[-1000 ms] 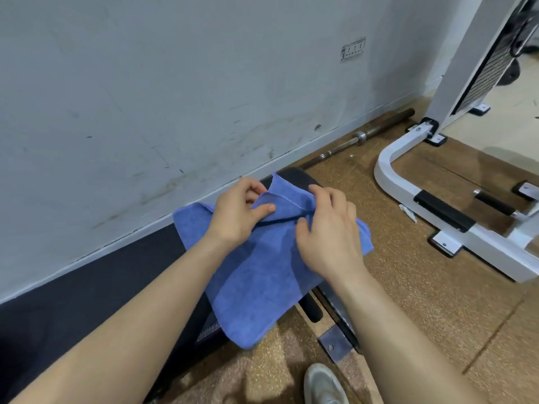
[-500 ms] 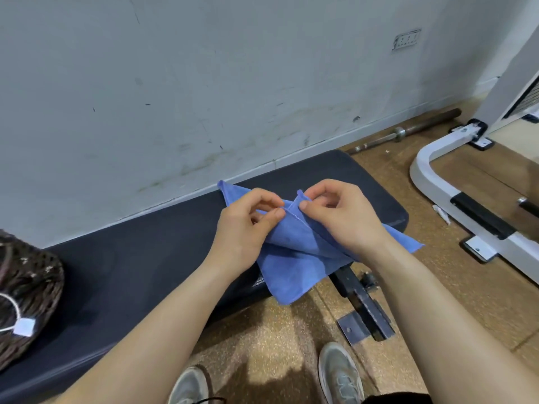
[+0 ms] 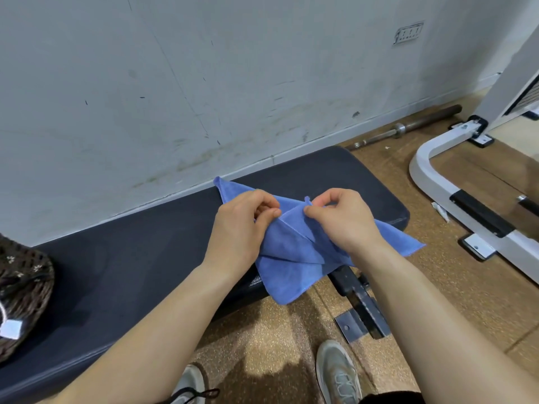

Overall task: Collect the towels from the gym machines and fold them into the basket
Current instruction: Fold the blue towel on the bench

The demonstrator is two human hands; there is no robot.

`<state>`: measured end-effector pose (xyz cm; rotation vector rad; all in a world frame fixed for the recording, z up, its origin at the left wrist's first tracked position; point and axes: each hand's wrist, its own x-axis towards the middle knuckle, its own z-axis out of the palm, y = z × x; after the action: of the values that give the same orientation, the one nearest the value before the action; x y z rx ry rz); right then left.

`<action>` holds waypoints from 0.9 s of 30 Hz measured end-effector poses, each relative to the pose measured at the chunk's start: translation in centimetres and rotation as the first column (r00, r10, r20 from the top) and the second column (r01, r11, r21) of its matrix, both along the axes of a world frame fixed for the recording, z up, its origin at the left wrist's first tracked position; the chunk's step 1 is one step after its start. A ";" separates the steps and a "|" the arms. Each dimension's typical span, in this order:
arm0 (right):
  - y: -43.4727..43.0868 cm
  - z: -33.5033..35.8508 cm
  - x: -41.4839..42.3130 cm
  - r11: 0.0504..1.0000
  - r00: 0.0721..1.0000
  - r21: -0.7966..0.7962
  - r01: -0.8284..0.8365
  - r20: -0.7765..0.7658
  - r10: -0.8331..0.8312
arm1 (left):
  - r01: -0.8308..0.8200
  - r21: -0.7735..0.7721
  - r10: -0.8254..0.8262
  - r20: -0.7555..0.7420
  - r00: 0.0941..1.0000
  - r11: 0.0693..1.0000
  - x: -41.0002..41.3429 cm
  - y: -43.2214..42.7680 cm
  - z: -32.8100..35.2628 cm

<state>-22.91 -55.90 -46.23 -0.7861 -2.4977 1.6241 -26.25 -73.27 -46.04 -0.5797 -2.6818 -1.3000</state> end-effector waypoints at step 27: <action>0.8 1.0 1.1 0.881 0.929 -0.318 -0.350 -0.237 0.284 | -0.051 0.365 0.001 0.135 0.991 0.930 0.5 2.6 0.6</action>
<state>-21.81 -55.14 -45.27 -0.2239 -2.3245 2.1866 -25.72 -70.69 -45.44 -0.4212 -2.4309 -1.8326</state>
